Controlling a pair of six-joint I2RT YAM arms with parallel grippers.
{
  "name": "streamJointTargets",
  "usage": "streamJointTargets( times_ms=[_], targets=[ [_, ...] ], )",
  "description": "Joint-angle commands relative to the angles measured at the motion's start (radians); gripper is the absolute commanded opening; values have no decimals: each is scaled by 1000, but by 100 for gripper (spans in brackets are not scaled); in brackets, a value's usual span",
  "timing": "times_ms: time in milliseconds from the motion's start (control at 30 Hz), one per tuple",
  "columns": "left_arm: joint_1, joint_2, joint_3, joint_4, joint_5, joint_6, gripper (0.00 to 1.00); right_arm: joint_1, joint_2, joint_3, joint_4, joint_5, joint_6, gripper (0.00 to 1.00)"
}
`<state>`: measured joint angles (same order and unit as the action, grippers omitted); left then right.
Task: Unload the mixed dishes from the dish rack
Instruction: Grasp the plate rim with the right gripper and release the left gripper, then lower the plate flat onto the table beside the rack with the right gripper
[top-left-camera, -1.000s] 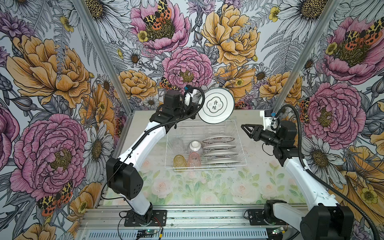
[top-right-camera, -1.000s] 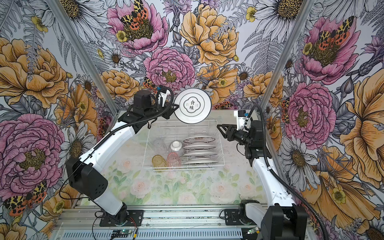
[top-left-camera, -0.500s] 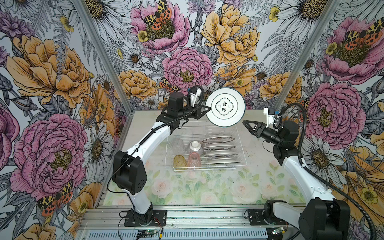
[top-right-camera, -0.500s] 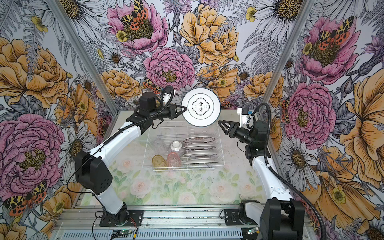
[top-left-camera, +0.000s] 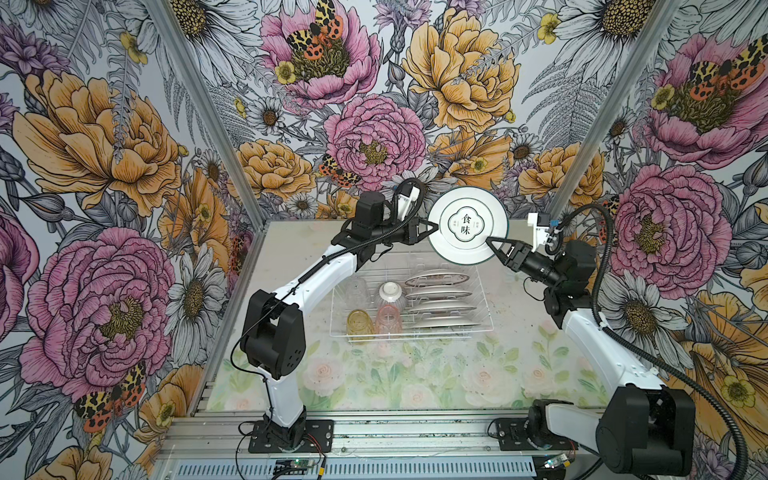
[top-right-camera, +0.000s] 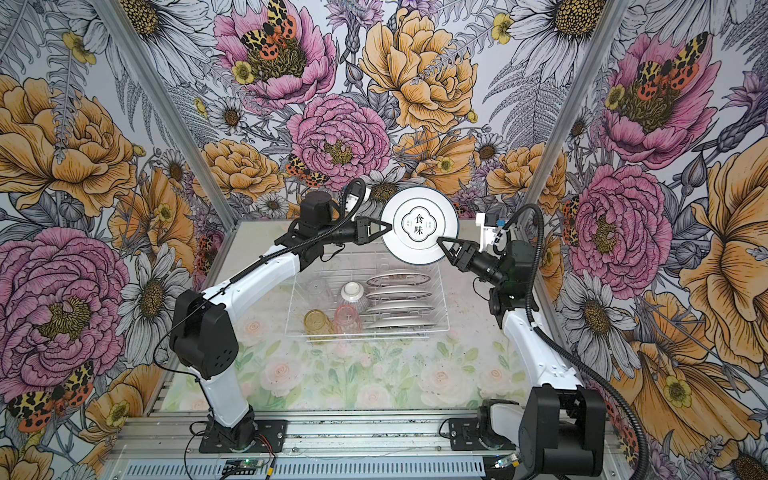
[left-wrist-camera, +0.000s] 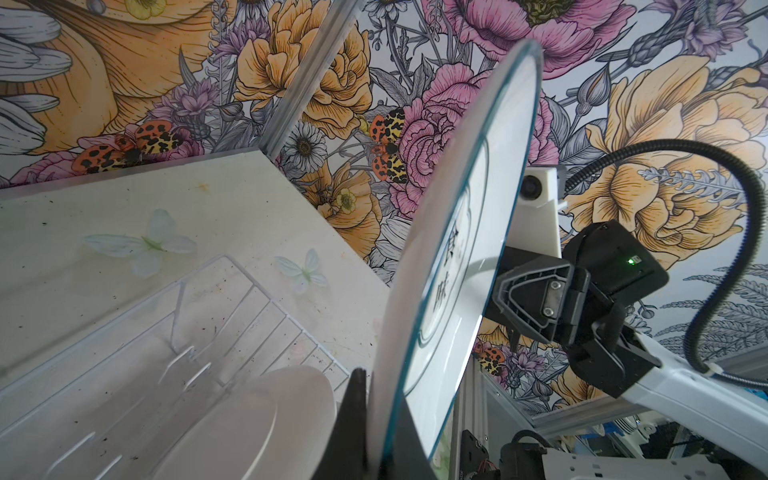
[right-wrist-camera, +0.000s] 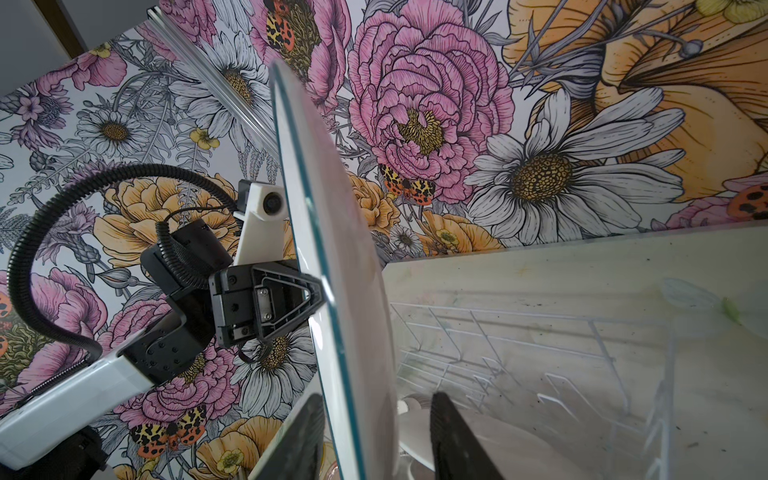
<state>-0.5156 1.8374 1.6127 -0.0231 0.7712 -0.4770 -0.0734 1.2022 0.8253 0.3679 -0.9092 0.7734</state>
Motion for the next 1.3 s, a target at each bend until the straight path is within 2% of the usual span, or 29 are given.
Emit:
streamJointTargets(
  times_ms=[0,100,167,233,367,533,633,700,833,900,1100,1267],
  targets=[
    [-15,30,36,86,59,-38,0,-6,4,-9,65,15,17,28],
    [-24,44,40,87,66,-43,0,-11,4,-11,78,14,30,16],
    [-26,48,41,86,66,-44,0,-12,1,-11,78,15,36,0],
    [-27,50,42,87,68,-46,0,-18,-2,-13,81,15,42,0],
    [-27,35,25,73,44,-26,21,-44,-23,-26,101,36,69,0],
    [-26,-7,3,-112,-82,135,35,-164,-57,-46,90,111,125,0],
    [-32,-101,-53,-213,-216,225,35,-262,-58,-55,31,154,129,0],
    [-47,-157,-95,-284,-352,296,34,-309,-48,-54,-52,186,93,0],
    [-115,-255,-154,-390,-644,429,33,-356,2,-45,-238,257,-18,0],
    [-141,-286,-170,-423,-742,469,34,-368,49,-51,-272,274,-42,0],
    [-147,-325,-214,-440,-786,480,35,-374,233,-70,-294,291,-84,0],
    [-149,-318,-216,-440,-781,484,35,-374,364,-81,-222,240,-60,0]
  ],
)
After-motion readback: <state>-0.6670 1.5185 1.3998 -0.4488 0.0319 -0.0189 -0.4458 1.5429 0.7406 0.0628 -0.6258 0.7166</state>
